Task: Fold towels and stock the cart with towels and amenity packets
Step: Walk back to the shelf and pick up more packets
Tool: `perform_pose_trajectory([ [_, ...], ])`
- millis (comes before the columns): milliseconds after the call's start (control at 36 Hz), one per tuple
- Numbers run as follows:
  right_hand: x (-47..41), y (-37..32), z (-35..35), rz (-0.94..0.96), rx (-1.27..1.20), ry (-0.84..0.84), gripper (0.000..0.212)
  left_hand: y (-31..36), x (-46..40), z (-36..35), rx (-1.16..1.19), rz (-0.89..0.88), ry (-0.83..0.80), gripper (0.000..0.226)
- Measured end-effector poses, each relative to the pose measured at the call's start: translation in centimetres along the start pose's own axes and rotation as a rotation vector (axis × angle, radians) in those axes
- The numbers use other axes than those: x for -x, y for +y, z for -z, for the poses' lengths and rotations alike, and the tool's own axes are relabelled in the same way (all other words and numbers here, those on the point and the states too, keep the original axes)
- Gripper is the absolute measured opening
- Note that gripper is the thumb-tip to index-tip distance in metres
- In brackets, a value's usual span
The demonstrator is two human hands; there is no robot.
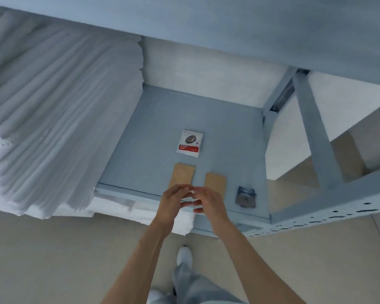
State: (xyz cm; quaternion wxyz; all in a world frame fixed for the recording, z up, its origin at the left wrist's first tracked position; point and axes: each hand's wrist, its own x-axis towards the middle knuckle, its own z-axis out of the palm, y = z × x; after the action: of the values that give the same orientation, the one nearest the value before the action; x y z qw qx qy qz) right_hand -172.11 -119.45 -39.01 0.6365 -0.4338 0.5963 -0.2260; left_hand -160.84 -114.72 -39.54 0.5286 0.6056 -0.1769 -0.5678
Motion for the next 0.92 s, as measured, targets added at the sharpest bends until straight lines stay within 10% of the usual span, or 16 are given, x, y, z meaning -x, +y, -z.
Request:
perform_pose_trajectory([
  [333,-9.7,-1.9,0.4,-0.111,0.040,0.016,0.013,0.6,-9.9,0.5,-0.387,0.144,0.291,0.028],
  [583,-16.4,-4.2,0.7,-0.143,0.098,0.121,0.007,-2.3,-15.1,0.5,-1.014,0.134,0.327,0.076],
  [917,-18.6,-3.0,0.6,-0.072,0.262,0.128,0.013,-5.2,-16.1,-1.9,-1.093,0.099,0.338,0.045],
])
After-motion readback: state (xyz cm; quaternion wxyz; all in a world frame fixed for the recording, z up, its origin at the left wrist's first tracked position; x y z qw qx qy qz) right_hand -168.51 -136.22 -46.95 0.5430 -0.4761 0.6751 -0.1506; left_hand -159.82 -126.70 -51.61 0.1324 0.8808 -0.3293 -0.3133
